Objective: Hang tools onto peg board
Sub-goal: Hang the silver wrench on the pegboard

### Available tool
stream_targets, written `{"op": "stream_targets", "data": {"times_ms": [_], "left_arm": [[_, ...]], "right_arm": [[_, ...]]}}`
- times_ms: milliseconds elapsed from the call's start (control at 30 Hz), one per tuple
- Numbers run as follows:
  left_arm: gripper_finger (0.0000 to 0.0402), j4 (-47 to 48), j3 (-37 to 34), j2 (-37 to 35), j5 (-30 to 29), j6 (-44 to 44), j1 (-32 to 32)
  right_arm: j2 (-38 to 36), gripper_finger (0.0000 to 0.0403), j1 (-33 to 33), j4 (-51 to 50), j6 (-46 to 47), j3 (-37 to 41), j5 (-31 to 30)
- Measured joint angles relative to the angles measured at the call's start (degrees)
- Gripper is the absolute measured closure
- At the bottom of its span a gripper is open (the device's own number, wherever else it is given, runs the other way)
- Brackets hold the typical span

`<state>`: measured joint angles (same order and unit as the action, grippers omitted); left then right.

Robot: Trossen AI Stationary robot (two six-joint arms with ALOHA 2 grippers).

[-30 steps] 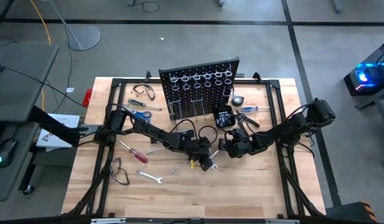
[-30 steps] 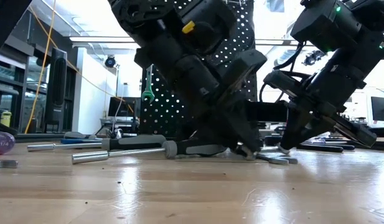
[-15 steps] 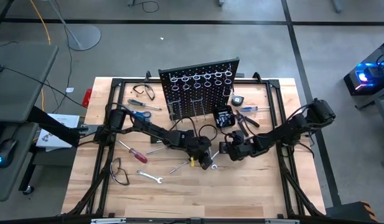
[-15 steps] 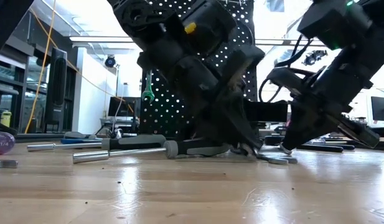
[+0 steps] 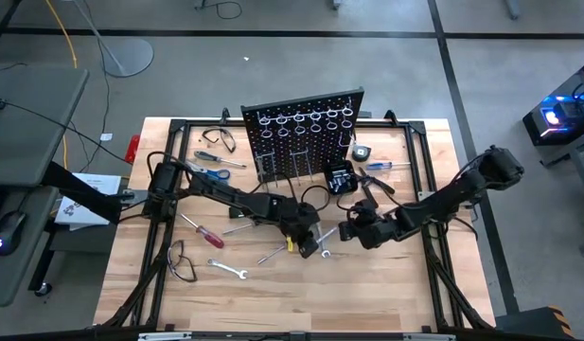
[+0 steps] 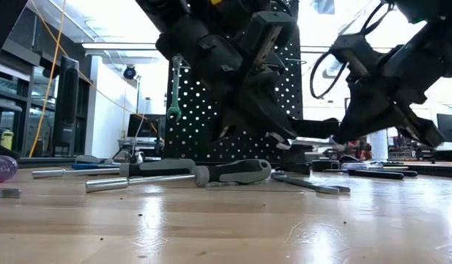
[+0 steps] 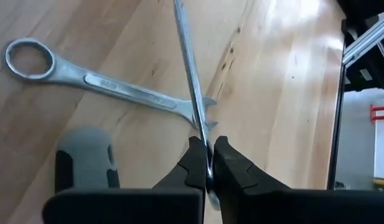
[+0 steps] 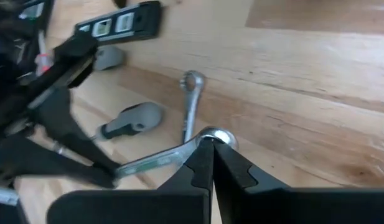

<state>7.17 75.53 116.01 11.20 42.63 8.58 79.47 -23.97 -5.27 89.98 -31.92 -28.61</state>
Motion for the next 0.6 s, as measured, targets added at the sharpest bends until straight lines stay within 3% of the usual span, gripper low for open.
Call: {"op": "stream_targets", "data": {"times_ms": [200, 433, 600], "left_arm": [[0.0401, 3.4, 0.0, -0.1, 1.8, -0.5, 0.3], [0.04, 5.7, 0.0, -0.5, 1.8, -0.4, 0.0], [0.04, 14.2, 0.0, -7.4, 2.5, -3.9, 1.4]], "right_arm": [[-4.9, 0.0397, 0.0, -1.2, -7.2, 0.1, 1.1], [-11.3, 0.0339, -0.5, -4.1, -14.0, 0.1, 6.0], [-17.7, 0.0325, -1.6, -10.4, -16.1, 0.1, 3.7]]}}
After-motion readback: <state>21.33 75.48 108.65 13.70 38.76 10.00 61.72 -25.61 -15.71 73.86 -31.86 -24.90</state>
